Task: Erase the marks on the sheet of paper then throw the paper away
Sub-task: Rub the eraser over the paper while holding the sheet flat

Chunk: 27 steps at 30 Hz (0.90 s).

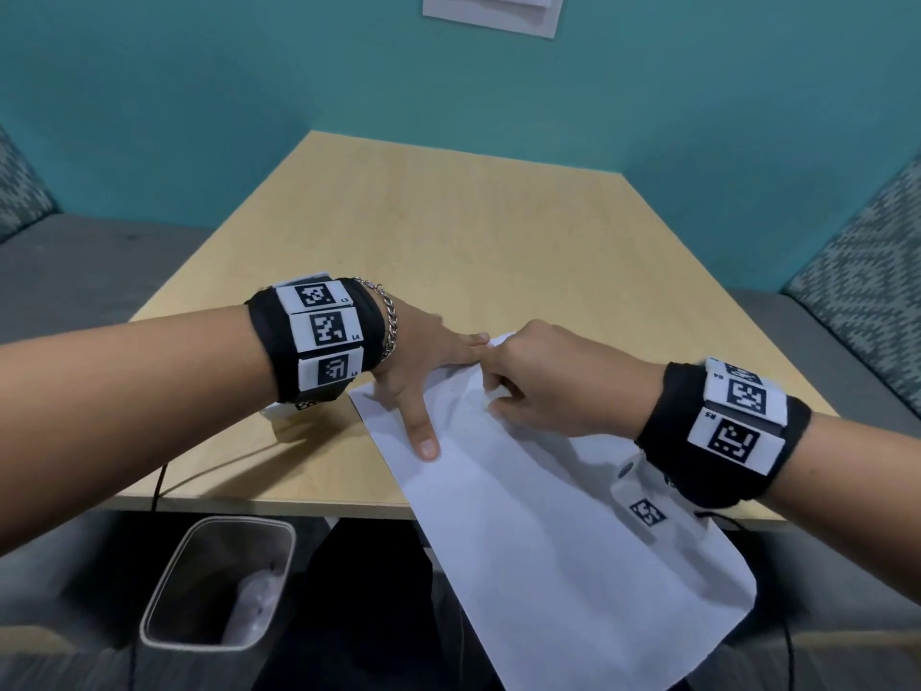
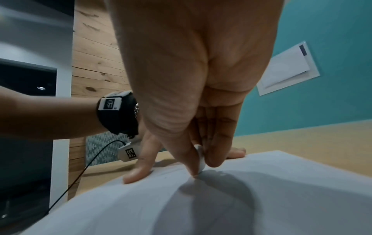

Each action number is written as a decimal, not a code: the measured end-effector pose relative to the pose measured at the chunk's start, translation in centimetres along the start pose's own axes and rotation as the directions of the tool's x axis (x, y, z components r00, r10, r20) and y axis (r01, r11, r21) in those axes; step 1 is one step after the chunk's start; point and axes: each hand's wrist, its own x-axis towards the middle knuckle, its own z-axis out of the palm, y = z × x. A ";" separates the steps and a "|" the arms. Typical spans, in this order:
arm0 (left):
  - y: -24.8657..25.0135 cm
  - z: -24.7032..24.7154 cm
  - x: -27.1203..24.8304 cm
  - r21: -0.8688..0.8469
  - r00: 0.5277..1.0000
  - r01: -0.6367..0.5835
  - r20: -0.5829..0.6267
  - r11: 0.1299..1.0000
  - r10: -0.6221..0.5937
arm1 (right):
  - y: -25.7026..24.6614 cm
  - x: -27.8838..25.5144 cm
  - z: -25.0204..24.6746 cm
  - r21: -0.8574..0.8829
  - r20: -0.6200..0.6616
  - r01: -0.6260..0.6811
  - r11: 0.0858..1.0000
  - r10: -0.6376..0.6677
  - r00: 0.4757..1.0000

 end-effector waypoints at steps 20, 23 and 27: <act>-0.7 0.9 1.0 -0.036 1.000 -0.005 -0.020 0.999 0.004 | -0.4 1.0 -0.7 -0.001 0.039 -0.121 0.993 0.121 0.992; -0.6 0.8 0.8 -0.030 1.000 -0.003 -0.018 1.000 0.002 | 0.1 1.0 -0.2 -0.003 -0.012 -0.152 0.988 0.152 0.988; -0.6 0.9 0.8 -0.033 1.000 0.001 -0.017 0.999 -0.001 | -0.4 0.1 0.2 0.143 0.032 -0.032 0.989 0.028 0.999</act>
